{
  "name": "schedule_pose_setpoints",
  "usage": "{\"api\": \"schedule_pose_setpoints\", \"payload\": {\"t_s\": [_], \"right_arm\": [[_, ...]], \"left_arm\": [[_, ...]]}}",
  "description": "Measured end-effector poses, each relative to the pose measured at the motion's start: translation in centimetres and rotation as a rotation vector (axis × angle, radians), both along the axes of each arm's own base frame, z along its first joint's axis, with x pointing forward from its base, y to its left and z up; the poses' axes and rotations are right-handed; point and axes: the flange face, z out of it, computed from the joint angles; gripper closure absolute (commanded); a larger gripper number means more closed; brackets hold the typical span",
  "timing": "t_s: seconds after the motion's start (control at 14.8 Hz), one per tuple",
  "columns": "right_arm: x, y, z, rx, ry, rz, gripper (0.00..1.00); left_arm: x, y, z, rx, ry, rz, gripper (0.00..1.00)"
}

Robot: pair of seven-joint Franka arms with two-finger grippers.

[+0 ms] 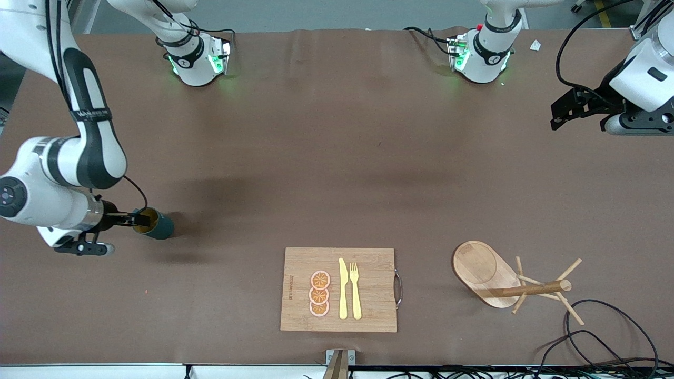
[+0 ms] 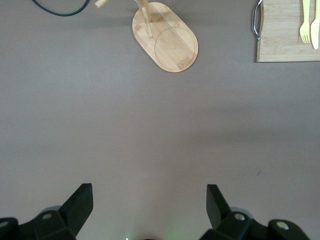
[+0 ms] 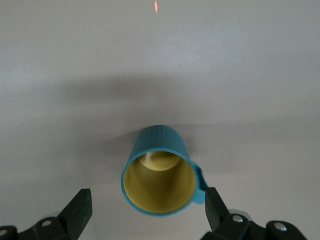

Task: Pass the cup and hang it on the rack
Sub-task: 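Reach the right gripper down to the teal mug and grasp its rim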

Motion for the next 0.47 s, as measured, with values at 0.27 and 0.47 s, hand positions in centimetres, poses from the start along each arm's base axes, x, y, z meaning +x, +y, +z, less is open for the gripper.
{"api": "schedule_pose_setpoints", "payload": {"t_s": [0.27,0.47], "right_arm": [[-0.1,0.6,-2.9,0.032,0.029,-0.020,0.02],[-0.1,0.9,-3.6,0.033,0.040,-0.039,0.25]], "left_arm": [[0.1,0.0,-0.1,0.000,0.002,0.000,0.00],[0.1,0.0,-0.1,0.000,0.002,0.000,0.00]]}}
